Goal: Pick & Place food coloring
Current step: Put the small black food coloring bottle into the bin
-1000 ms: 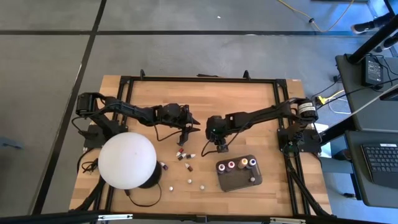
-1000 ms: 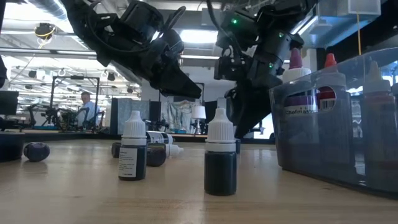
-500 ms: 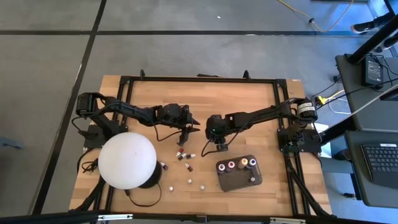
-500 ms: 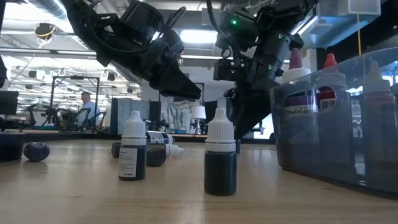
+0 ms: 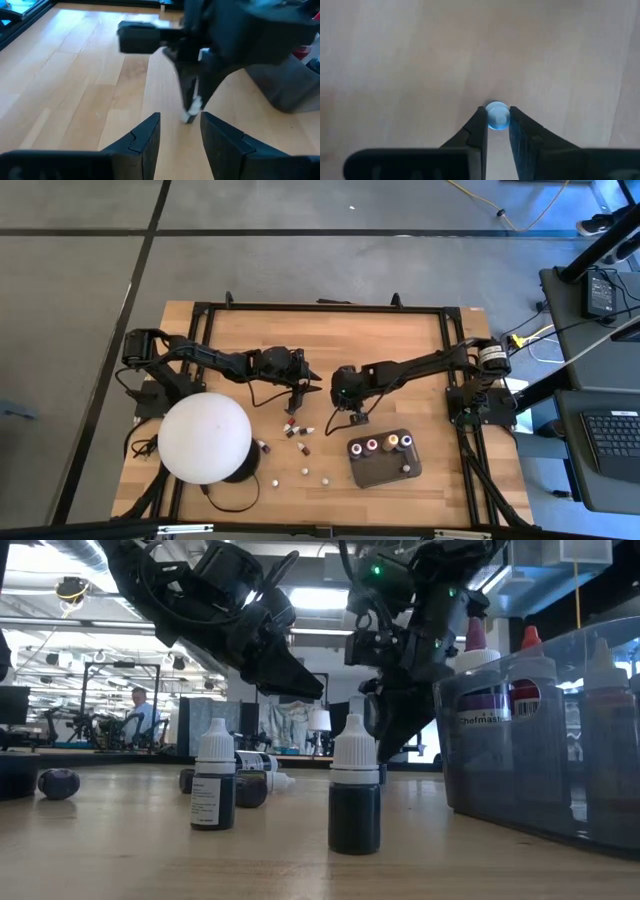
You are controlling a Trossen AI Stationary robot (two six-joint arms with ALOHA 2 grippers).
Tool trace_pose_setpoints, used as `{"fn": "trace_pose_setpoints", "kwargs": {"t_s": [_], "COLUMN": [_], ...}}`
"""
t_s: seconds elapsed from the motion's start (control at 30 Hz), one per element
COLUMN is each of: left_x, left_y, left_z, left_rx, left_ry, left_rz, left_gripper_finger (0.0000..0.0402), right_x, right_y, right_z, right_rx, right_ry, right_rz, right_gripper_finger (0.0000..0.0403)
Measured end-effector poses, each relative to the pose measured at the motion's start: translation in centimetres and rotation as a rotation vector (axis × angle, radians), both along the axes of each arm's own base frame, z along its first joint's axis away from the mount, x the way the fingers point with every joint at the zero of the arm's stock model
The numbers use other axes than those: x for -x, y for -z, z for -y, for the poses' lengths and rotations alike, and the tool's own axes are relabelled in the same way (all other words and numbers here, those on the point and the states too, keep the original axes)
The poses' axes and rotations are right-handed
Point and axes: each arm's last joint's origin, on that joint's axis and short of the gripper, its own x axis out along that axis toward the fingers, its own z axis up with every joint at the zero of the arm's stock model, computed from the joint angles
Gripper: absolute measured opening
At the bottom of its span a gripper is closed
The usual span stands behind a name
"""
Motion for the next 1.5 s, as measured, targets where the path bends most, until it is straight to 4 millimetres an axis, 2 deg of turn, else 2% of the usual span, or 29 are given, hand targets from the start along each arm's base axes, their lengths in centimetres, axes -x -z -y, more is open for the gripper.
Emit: {"fn": "trace_pose_setpoints", "kwargs": {"t_s": [0.1, 0.27, 0.37, 0.43, 0.57, 0.77, 0.87, 1.0, 1.23, 1.5], "left_x": [0.0, 0.0, 0.0, 0.0, 0.0, 0.0, 0.0, 0.0, 0.0, 0.0], "left_y": [0.0, 0.0, 0.0, 0.0, 0.0, 0.0, 0.0, 0.0, 0.0, 0.0], "left_z": [0.0, 0.0, 0.0, 0.0, 0.0, 0.0, 0.0, 0.0, 0.0, 0.0], "left_rx": [0.000, 0.000, 0.000, 0.000, 0.000, 0.000, -0.001, -0.001, -0.001, 0.030], "left_ry": [0.000, 0.000, 0.000, 0.000, 0.000, 0.000, -0.002, -0.002, -0.003, -0.017], "left_rz": [0.000, 0.000, 0.000, 0.001, 0.001, 0.000, 0.000, 0.000, 0.001, 0.001], "left_gripper_finger": [0.0136, 0.0132, 0.0132, 0.0132, 0.0133, 0.0133, 0.0131, 0.0134, 0.0135, 0.0133], "right_x": [0.0, 1.6, 4.0, 5.7, 9.0, 12.0, 12.6, 12.4, 11.8, 11.3], "right_y": [-2.3, -7.9, -11.7, -13.4, -14.9, -14.0, -12.4, -9.6, -5.2, -3.0], "right_z": [-0.9, -3.3, -5.0, -6.4, -9.8, -15.3, -17.6, -19.9, -21.9, -22.7], "right_rx": [-0.001, 0.053, 0.023, -0.009, -0.065, -0.131, -0.089, -0.042, 0.013, 0.014], "right_ry": [0.003, 0.035, 0.098, 0.157, 0.222, 0.255, 0.289, 0.340, 0.429, 0.457], "right_rz": [-0.048, -0.025, 0.024, 0.068, 0.077, 0.021, -0.009, -0.063, -0.189, -0.246], "right_gripper_finger": [0.0060, 0.0060, 0.0060, 0.0060, 0.0060, 0.0060, 0.0060, 0.0060, 0.0067, 0.0071]}}
